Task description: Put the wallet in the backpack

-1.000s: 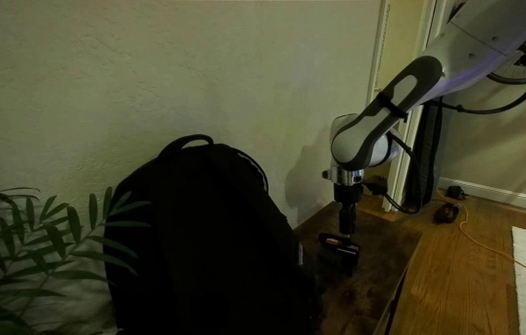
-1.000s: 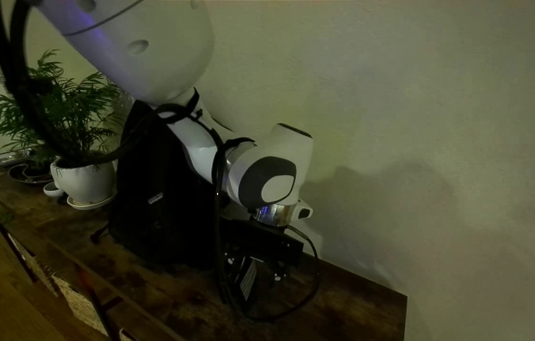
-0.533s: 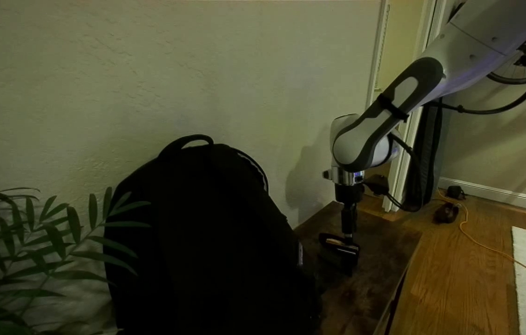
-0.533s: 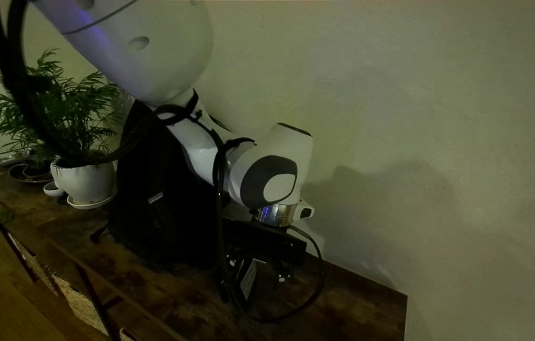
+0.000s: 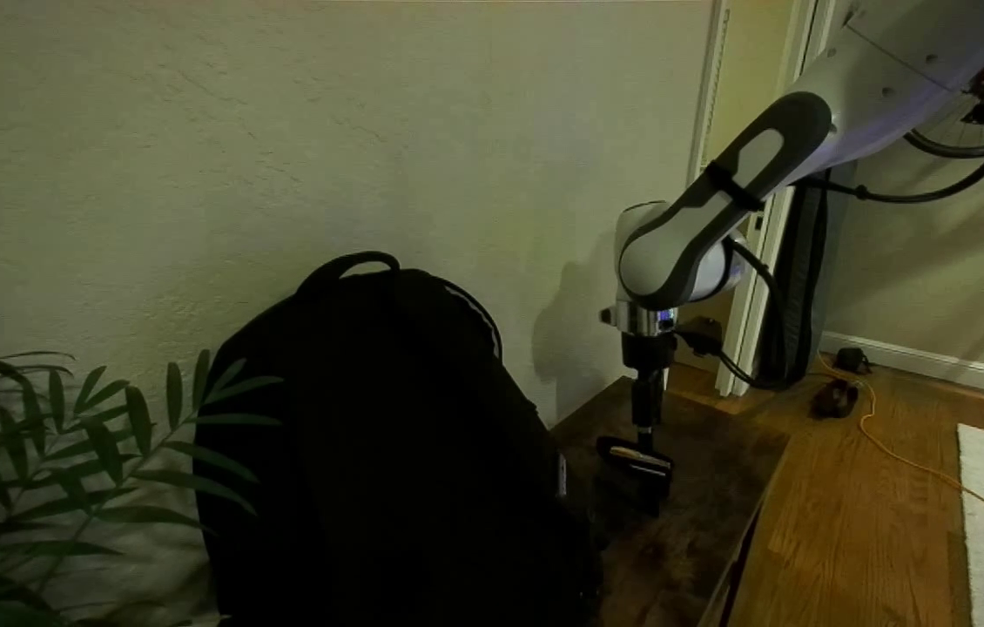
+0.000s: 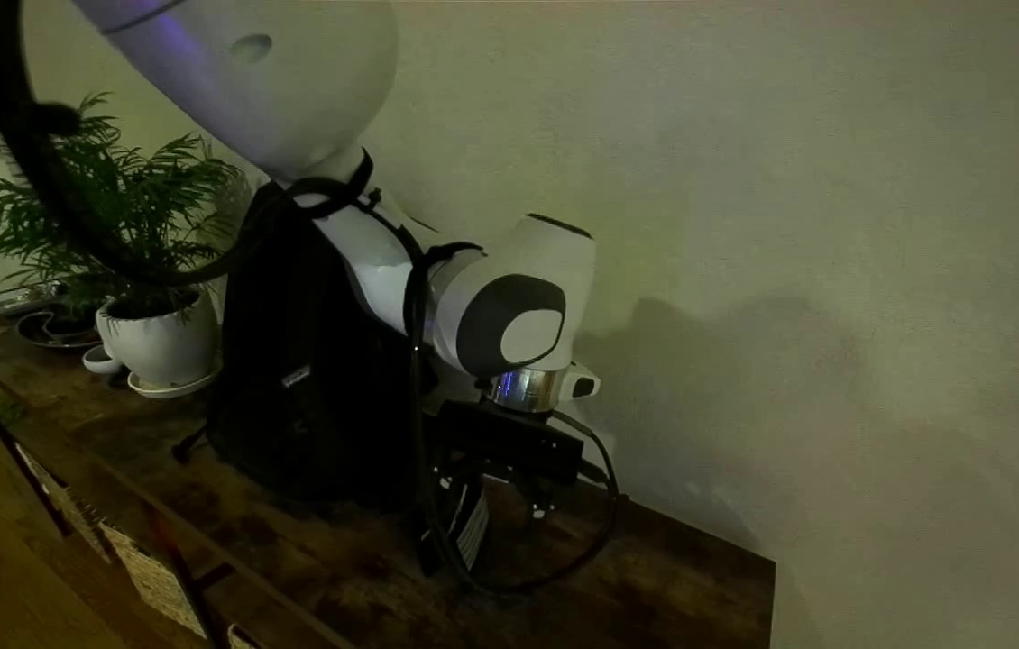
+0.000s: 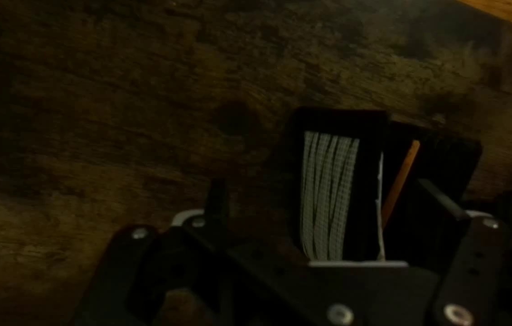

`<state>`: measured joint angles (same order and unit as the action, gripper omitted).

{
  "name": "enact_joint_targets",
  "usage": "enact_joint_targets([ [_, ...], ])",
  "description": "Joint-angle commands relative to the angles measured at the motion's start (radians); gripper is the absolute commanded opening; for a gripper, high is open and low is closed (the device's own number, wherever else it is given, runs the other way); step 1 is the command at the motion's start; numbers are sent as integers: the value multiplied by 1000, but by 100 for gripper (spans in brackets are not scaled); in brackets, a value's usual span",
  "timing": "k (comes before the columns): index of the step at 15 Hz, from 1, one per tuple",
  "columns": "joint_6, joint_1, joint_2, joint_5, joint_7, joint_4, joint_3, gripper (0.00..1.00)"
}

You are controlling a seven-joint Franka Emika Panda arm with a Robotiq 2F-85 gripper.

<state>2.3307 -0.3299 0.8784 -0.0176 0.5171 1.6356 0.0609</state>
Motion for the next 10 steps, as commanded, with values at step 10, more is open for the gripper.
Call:
enact_joint_targets([
  [10, 72, 82, -178, 67, -211, 202, -25, 100],
])
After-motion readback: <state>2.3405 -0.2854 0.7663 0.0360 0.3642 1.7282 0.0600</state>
